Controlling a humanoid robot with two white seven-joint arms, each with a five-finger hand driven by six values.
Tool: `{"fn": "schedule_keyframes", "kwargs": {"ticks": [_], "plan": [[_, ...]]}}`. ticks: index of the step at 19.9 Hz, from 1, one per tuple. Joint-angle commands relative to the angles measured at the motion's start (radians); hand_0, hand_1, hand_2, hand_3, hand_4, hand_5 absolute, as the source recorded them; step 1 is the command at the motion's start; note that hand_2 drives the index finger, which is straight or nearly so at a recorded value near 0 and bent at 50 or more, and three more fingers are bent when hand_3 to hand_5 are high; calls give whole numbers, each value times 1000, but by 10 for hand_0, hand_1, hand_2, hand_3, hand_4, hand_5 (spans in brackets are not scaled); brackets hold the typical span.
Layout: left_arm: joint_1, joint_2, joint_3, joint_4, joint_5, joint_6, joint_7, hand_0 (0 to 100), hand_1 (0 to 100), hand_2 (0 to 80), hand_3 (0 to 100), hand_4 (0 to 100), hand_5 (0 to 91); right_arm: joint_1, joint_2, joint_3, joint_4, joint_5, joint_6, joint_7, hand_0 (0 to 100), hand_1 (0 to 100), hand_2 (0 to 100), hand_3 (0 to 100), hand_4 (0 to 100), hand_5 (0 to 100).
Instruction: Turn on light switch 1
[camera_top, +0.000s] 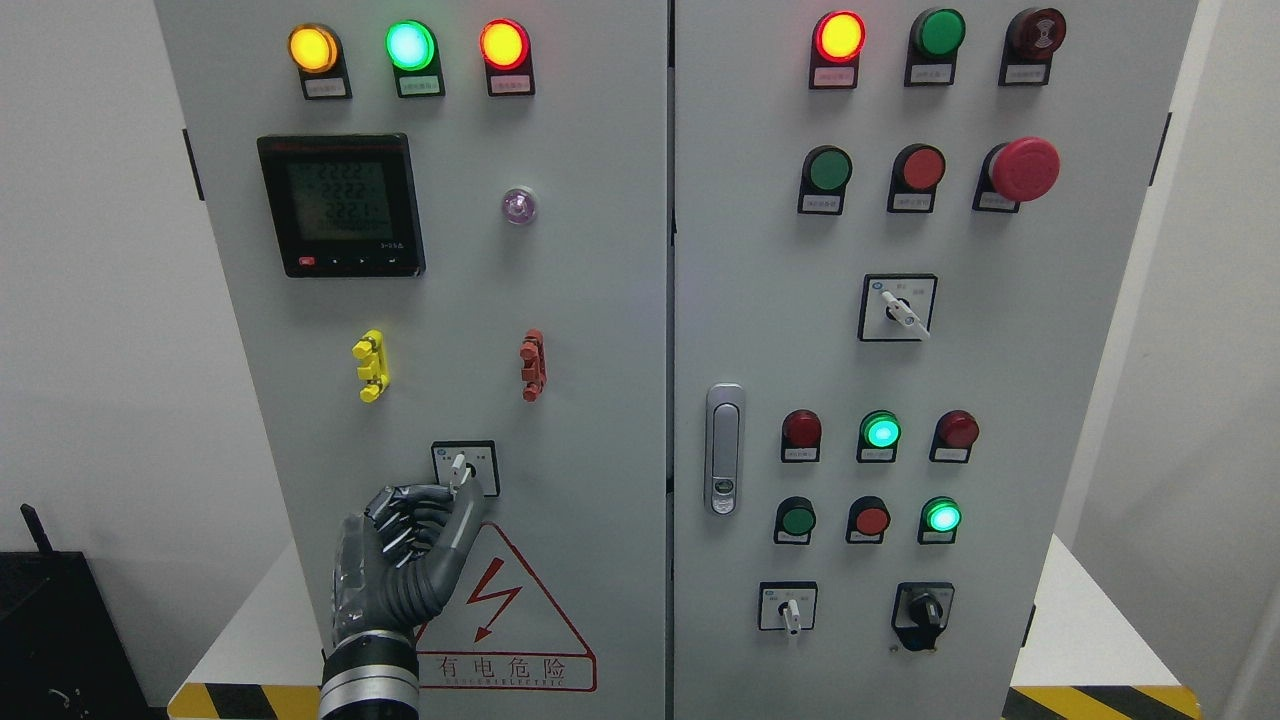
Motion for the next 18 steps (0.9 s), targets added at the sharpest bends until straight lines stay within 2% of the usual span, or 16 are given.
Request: {"fn": "schedule_keyframes", "kwargs": {"ticks": [1,18], "plan": [[-5,-1,-1,0,0,1,-1,225,659,544,749,823,701,0,0,0,0,0,0,0,303,0,0,0,0,0],[-24,-3,-1,2,-3,48,-1,232,648,555,771,831,702,0,0,0,0,0,0,1,303,0,0,0,0,0]]}}
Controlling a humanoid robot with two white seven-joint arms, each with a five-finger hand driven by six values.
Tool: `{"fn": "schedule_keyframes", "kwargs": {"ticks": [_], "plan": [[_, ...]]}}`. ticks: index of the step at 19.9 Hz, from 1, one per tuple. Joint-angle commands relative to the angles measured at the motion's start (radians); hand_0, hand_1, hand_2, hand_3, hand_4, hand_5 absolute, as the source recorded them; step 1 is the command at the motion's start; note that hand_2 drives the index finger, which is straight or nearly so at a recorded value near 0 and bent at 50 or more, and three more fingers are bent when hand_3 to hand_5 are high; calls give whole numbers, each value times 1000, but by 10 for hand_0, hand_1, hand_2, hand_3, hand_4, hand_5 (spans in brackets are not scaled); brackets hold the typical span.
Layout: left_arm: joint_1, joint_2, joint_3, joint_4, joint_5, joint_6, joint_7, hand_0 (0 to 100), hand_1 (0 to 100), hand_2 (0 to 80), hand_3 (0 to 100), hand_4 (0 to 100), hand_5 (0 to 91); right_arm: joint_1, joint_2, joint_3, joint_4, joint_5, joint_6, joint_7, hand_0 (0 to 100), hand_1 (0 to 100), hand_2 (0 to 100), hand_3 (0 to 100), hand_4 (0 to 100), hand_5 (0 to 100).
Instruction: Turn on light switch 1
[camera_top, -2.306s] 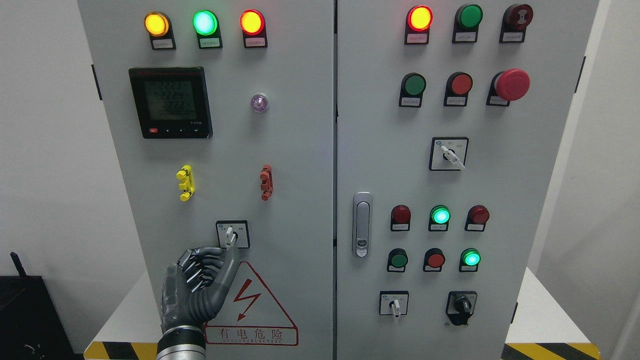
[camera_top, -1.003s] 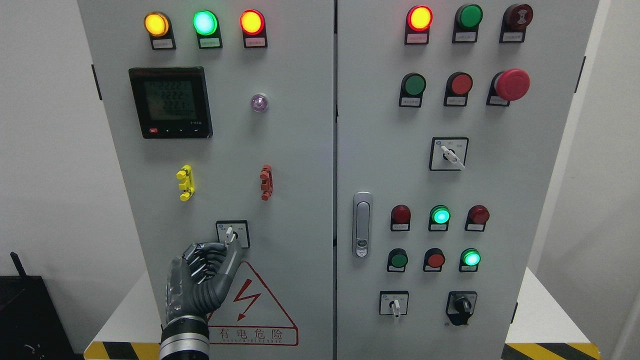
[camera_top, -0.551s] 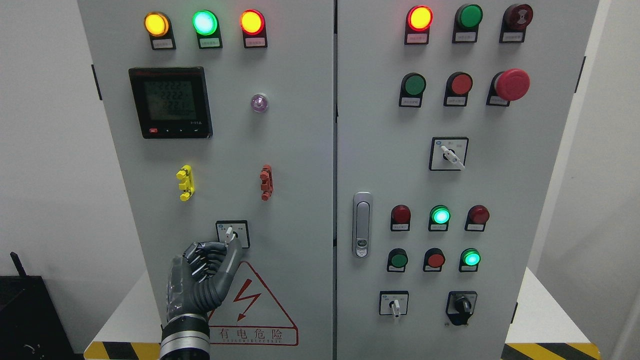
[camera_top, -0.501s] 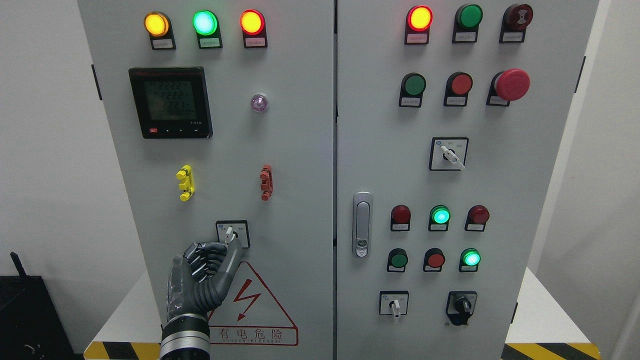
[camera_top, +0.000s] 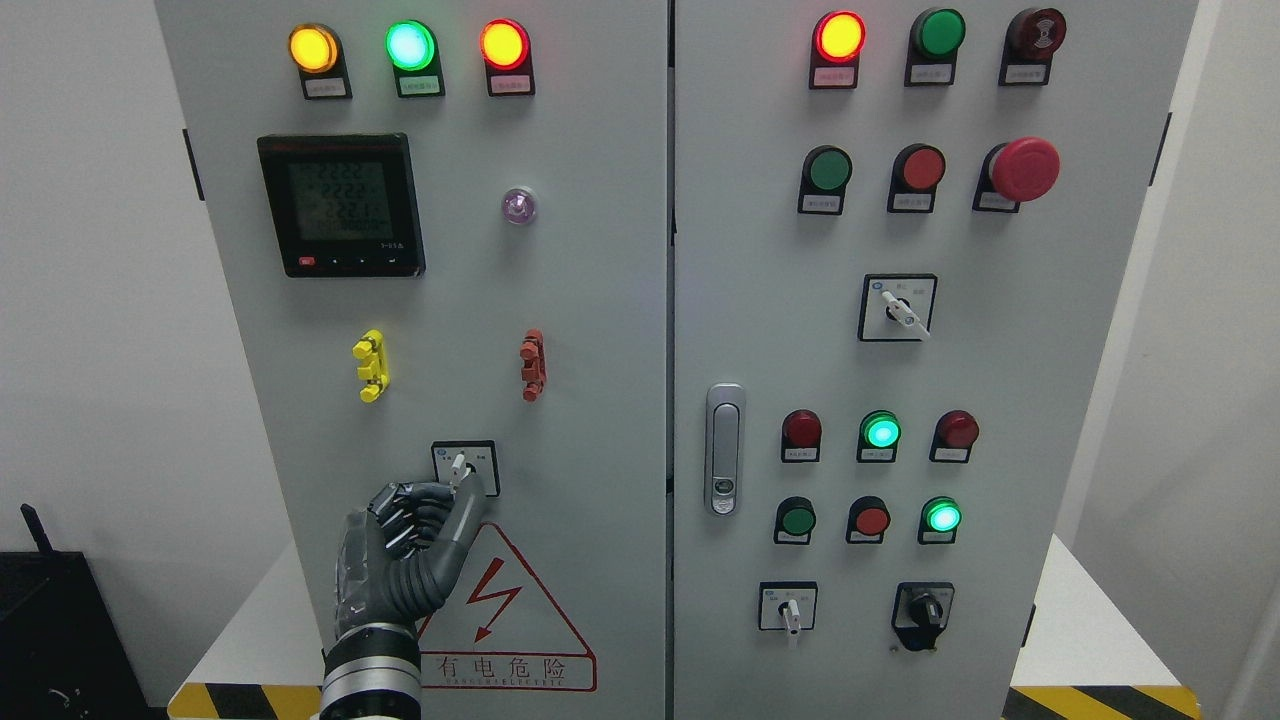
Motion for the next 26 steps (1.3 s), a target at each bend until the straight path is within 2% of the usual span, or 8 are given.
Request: {"fn": "schedule_keyframes", "kwargs": {"ticks": [1,17,26], "plan": [[-6,-1,1,1,-2,6,-3,232,648,555,771,831,703,0,0,0,0,0,0,-1,303,0,0,0,0,0],[-11,-2,5,1,-16,6,-4,235,635,571,787,838,713,0,0,0,0,0,0,-1,304,0,0,0,0,0],[-12,-2,-2,7,-29,7,-4,270,632,578,791,843,717,0,0,0,0,0,0,0,304,0,0,0,0,0]]}}
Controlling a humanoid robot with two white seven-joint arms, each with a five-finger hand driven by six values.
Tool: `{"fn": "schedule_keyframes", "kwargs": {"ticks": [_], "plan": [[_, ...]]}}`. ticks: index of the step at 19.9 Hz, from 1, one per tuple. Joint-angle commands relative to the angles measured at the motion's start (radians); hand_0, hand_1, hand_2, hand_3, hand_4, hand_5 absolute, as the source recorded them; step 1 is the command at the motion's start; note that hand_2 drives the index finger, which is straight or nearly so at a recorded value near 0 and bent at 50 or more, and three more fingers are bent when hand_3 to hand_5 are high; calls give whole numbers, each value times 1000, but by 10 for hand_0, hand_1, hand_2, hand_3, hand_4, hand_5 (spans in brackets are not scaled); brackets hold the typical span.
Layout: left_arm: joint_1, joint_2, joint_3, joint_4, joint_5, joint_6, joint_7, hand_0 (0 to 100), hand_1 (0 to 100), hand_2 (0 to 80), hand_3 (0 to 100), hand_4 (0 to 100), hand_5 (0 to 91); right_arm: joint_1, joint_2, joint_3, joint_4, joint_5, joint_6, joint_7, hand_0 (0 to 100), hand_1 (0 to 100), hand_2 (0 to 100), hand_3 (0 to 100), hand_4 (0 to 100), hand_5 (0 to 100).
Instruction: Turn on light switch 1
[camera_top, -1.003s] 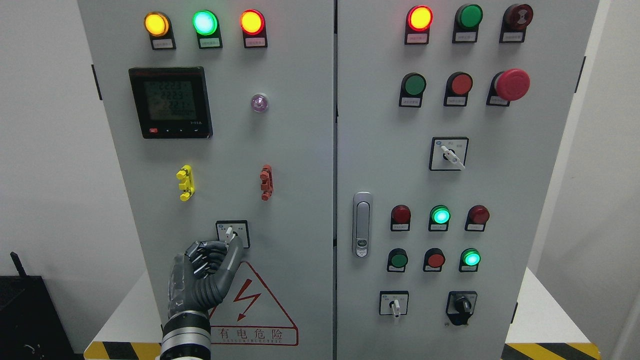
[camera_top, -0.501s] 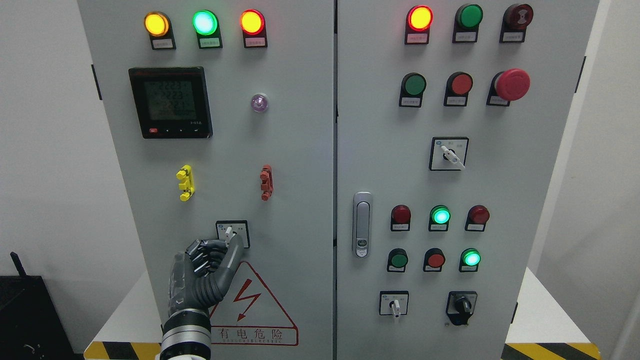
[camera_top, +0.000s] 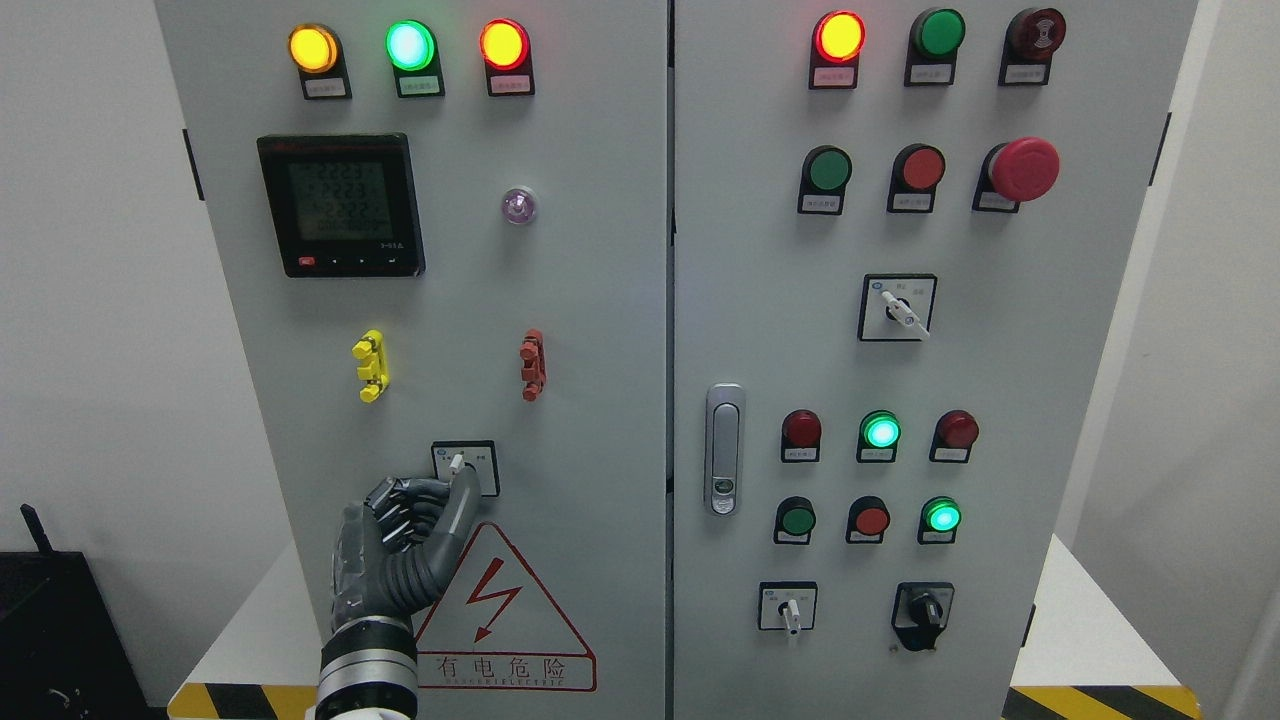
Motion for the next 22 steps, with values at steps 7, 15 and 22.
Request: {"fn": "schedule_keyframes", "kwargs": {"ticks": [7,15,22], "plan": [[-1,-1,-9,15,-4,5,1,279,631,583,799,844,722,0,0,0,0,0,0,-1,303,0,0,0,0,0],[-7,-1,-14,20,-2,5,1,284,625,583,799,846,724,0,0,0,0,0,0,-1,303,0,0,0,0,0],[-7,-1,-14,20,-4,5,1,289,608,585,804,846,723,0,0,0,0,0,-1,-1,303,0,0,0,0,0]]}}
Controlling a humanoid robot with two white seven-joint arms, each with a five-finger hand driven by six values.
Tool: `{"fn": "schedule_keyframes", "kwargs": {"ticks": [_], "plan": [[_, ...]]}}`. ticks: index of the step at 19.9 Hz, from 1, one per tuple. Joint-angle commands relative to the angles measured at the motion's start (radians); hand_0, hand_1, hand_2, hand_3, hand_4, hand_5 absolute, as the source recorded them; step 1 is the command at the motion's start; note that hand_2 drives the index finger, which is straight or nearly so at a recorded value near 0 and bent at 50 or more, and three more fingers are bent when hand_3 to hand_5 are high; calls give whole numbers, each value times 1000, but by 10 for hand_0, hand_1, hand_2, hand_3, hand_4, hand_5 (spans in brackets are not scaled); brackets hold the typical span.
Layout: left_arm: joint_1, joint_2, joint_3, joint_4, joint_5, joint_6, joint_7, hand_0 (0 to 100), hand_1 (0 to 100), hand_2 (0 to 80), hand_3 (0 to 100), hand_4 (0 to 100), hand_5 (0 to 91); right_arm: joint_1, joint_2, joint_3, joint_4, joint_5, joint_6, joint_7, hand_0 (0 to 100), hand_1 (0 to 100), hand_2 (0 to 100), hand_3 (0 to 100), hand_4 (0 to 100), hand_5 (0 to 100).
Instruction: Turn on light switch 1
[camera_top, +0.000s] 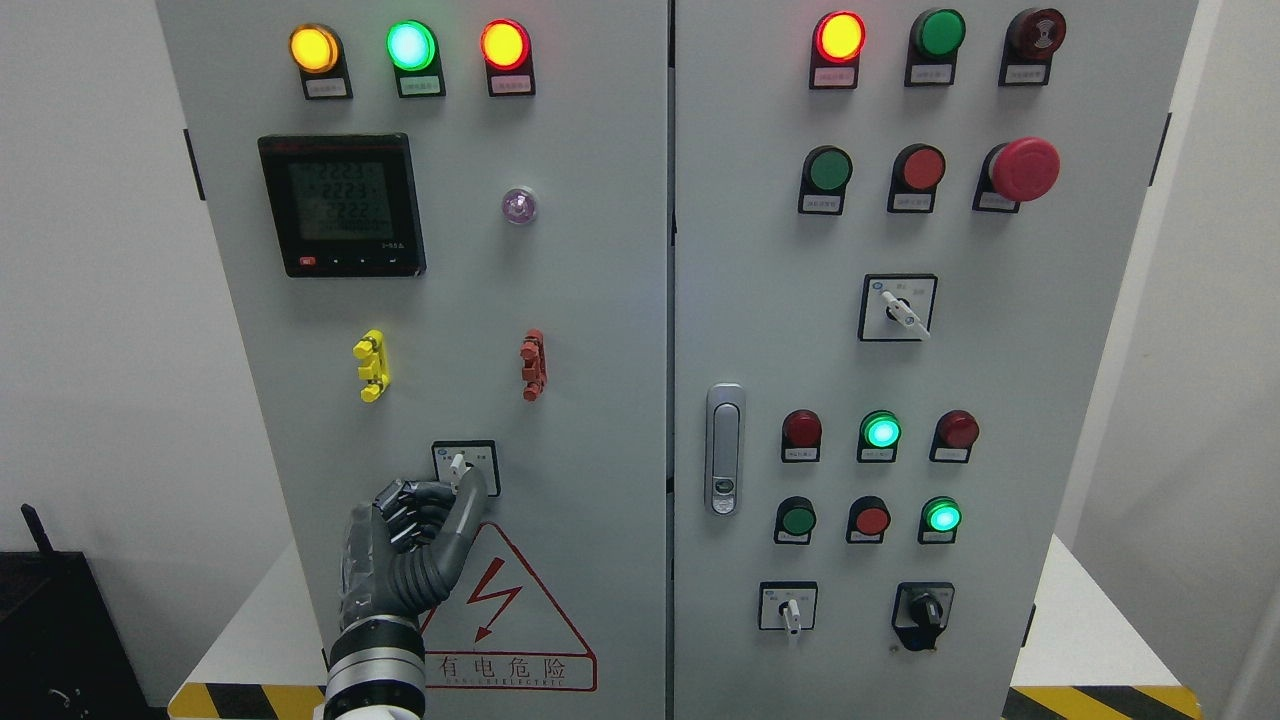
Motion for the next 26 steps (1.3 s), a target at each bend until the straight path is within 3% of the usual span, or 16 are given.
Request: {"fn": "schedule_keyframes", "kwargs": {"ticks": [1,26], "plan": [[-1,0,-4,4,0,0,4,295,605,585,805,846,721,0,0,0,0,1,0,0,303,0,0,0,0,0],[-6,0,-11,4,1,0,4,601,577,598,809,848,724,0,0,0,0,0,0,1,303,0,0,0,0,0]]}}
